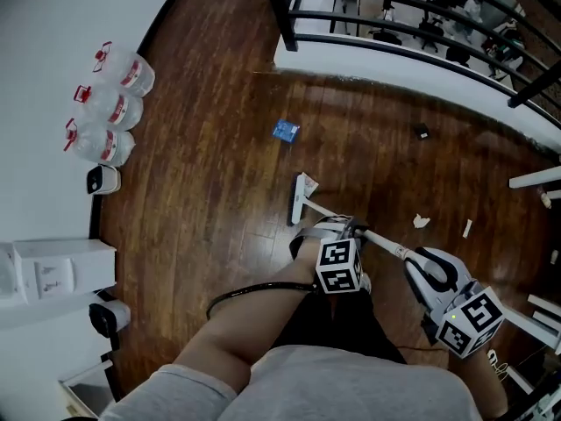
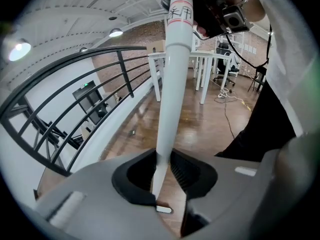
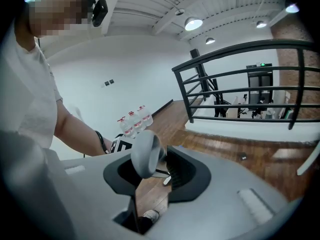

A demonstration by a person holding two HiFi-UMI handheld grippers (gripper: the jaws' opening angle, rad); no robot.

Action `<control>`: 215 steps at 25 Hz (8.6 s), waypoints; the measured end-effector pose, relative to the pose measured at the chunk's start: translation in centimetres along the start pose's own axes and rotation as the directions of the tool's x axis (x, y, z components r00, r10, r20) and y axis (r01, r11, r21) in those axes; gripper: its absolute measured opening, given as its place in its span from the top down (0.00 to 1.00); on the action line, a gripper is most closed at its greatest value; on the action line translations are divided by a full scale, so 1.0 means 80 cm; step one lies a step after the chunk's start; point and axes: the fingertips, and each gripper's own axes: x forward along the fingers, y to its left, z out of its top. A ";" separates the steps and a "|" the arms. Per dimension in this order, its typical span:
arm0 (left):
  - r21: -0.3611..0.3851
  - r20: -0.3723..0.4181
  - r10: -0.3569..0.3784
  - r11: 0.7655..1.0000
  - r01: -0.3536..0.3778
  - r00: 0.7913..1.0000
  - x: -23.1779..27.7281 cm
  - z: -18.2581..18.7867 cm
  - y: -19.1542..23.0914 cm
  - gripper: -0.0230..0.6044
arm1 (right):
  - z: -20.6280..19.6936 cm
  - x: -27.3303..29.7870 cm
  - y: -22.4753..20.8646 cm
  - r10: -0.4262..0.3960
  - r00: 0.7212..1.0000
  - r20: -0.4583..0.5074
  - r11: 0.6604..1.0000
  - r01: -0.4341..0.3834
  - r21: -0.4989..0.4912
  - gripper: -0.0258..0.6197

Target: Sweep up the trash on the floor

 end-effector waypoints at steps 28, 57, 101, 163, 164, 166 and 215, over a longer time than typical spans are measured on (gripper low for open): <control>0.229 0.146 -0.209 0.958 0.173 0.967 0.117 0.324 -0.137 0.83 | -0.037 -0.305 -0.140 -0.248 0.962 0.113 0.967 0.238 0.094 0.78; 0.154 -0.088 -0.006 0.988 0.019 0.996 -0.043 -0.047 0.244 0.83 | 0.179 0.146 -0.060 0.084 0.986 0.145 0.996 -0.086 0.012 0.77; 0.299 0.084 -0.264 0.927 0.228 0.961 0.086 0.122 0.172 0.83 | 0.124 0.004 -0.187 -0.273 0.950 0.153 0.939 0.228 0.257 0.77; 0.674 -0.004 -0.370 0.685 0.276 0.929 0.244 0.440 0.205 0.83 | 0.155 -0.231 -0.424 -0.554 0.738 0.385 0.810 0.372 0.453 0.75; 0.678 -0.014 -0.367 0.680 0.278 0.930 0.253 0.438 0.216 0.83 | 0.155 -0.222 -0.434 -0.557 0.737 0.383 0.807 0.373 0.457 0.75; 0.685 -0.034 -0.364 0.670 0.287 0.931 0.271 0.432 0.232 0.83 | 0.153 -0.206 -0.452 -0.567 0.732 0.378 0.798 0.374 0.473 0.74; 0.697 -0.008 -0.713 0.499 0.515 0.702 0.191 0.502 -0.204 0.83 | -0.070 -0.485 -0.249 -0.855 0.501 0.134 0.431 0.544 0.720 0.77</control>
